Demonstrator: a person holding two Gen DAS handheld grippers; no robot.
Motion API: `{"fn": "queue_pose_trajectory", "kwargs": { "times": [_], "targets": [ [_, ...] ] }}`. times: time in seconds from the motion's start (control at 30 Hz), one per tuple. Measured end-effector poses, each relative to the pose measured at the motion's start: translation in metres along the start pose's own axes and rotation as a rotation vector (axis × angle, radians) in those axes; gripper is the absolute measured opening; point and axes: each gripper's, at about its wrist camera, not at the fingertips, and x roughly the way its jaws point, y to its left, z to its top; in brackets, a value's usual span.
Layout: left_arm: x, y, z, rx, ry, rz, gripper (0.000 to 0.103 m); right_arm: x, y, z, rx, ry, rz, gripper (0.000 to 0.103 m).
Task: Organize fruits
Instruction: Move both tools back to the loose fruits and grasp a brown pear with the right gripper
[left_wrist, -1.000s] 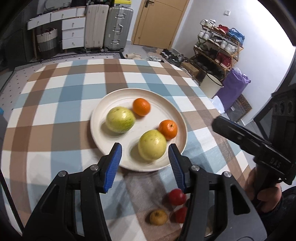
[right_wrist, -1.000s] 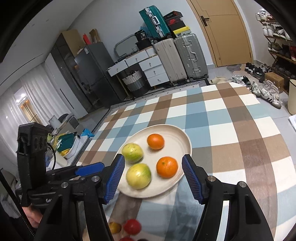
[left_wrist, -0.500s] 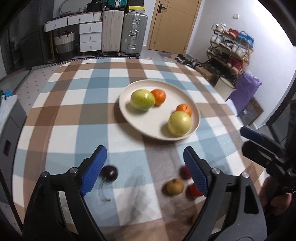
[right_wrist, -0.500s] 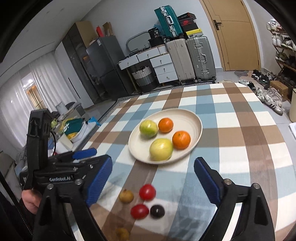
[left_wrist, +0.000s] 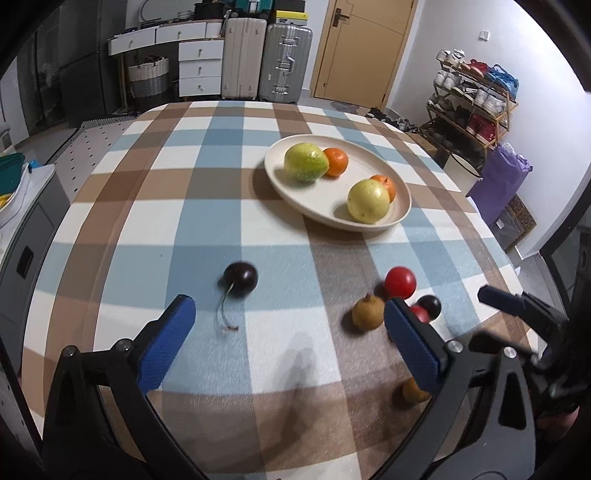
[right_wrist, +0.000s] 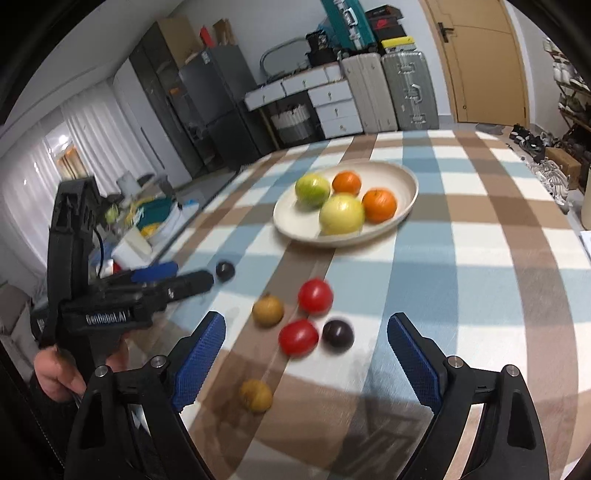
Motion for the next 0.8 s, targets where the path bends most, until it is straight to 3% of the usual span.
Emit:
{"fn": "queue_pose_trajectory", "kwargs": {
  "times": [0.27, 0.53, 0.6, 0.63, 0.67, 0.7, 0.8],
  "targets": [
    [0.000, 0.018, -0.014, -0.061, 0.013, 0.032, 0.102, 0.013, 0.009, -0.034, -0.030, 0.080, 0.033, 0.079],
    [-0.001, 0.026, -0.018, -0.070, 0.016, 0.037, 0.102, 0.024, 0.026, -0.045, -0.094, 0.104, 0.035, 0.071],
    [0.000, 0.028, -0.017, -0.075, 0.020, 0.036, 0.102, 0.027, 0.029, -0.047, -0.100, 0.120, 0.045, 0.061],
    [0.001, 0.030, -0.017, -0.077, 0.021, 0.034, 0.102, 0.028, 0.030, -0.047, -0.105, 0.122, 0.041, 0.061],
    [0.001, 0.030, -0.017, -0.079, 0.023, 0.030, 0.102, 0.028, 0.031, -0.047, -0.113, 0.119, 0.043, 0.051],
    [0.002, 0.031, -0.016, -0.076, 0.028, 0.023, 0.102, 0.029, 0.031, -0.047, -0.113, 0.129, 0.063, 0.036],
    [0.003, 0.030, -0.012, -0.051, 0.024, 0.037, 0.102, 0.031, 0.034, -0.048, -0.132, 0.141, 0.079, 0.025]
  ]
}}
